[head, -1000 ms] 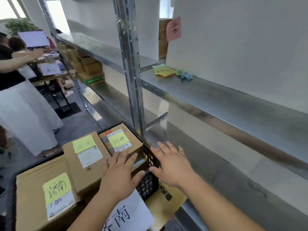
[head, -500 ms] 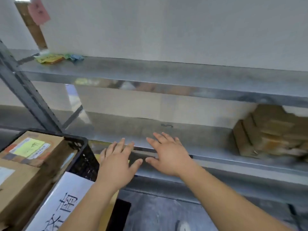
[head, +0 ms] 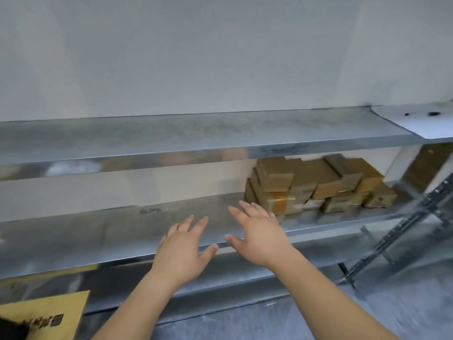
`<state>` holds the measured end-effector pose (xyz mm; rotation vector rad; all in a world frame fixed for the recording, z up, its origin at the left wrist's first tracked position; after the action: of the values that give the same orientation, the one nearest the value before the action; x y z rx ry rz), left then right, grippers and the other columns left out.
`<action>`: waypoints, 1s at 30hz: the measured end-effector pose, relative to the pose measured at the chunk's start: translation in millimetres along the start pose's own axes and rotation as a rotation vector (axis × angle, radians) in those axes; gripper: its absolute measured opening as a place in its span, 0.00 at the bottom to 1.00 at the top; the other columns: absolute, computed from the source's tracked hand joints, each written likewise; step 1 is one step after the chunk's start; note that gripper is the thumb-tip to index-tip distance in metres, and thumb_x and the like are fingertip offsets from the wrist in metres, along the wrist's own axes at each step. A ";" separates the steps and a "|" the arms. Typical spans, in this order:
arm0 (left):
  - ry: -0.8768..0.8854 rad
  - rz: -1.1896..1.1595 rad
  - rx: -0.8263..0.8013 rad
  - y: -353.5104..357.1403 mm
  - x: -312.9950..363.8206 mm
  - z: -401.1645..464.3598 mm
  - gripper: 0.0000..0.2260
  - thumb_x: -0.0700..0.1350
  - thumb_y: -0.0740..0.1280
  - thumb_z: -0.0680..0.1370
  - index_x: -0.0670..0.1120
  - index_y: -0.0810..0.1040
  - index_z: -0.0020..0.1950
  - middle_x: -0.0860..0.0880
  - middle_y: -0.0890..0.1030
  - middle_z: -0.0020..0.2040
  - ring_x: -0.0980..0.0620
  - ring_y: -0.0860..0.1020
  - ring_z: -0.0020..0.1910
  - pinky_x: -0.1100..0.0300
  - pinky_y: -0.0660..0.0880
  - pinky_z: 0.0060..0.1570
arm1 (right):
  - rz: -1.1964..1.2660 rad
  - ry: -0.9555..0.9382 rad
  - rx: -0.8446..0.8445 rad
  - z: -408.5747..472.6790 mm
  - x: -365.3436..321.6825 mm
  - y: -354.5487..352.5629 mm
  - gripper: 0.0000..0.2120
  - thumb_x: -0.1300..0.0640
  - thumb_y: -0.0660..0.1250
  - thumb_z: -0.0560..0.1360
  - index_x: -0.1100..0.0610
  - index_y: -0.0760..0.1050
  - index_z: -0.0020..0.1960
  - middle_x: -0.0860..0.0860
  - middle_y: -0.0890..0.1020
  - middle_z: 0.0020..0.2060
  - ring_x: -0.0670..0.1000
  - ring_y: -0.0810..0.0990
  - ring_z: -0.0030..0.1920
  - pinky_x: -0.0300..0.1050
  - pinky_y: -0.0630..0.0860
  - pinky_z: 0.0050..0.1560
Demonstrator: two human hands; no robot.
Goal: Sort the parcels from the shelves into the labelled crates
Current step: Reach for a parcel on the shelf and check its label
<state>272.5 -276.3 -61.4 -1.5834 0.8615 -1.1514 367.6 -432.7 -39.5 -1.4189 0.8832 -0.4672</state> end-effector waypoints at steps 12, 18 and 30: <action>0.048 -0.081 0.002 18.3 152.0 138.7 0.36 0.66 0.61 0.77 0.63 0.47 0.80 0.46 0.64 0.79 0.41 0.66 0.74 0.45 0.68 0.71 | 0.068 0.139 0.106 71.5 184.4 -67.5 0.34 0.33 0.58 0.79 0.45 0.57 0.81 0.58 0.68 0.74 0.63 0.69 0.69 0.56 0.69 0.70; 0.015 -0.092 -0.011 15.9 182.0 184.6 0.38 0.60 0.64 0.78 0.62 0.45 0.81 0.46 0.66 0.77 0.39 0.69 0.71 0.46 0.72 0.68 | 0.131 0.053 0.045 106.0 212.6 -61.1 0.33 0.35 0.57 0.79 0.44 0.57 0.80 0.53 0.66 0.77 0.61 0.69 0.72 0.57 0.71 0.69; -0.138 -0.443 0.364 2.1 179.6 188.8 0.10 0.49 0.73 0.76 0.50 0.73 0.48 0.48 0.78 0.45 0.45 0.78 0.46 0.56 0.72 0.44 | 0.755 0.092 0.242 108.1 217.9 -60.6 0.13 0.52 0.76 0.72 0.52 0.76 0.54 0.46 0.82 0.43 0.47 0.81 0.43 0.46 0.81 0.44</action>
<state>507.1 -385.9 -31.8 -1.5595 0.1906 -1.3942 596.7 -534.4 -43.1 -0.7638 1.3041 -0.0555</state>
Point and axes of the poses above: each hand's wrist, its own z-axis towards the middle knuckle, its own y-axis out of the palm, x = y × z, the point moved 6 cm from there along z, towards the middle knuckle
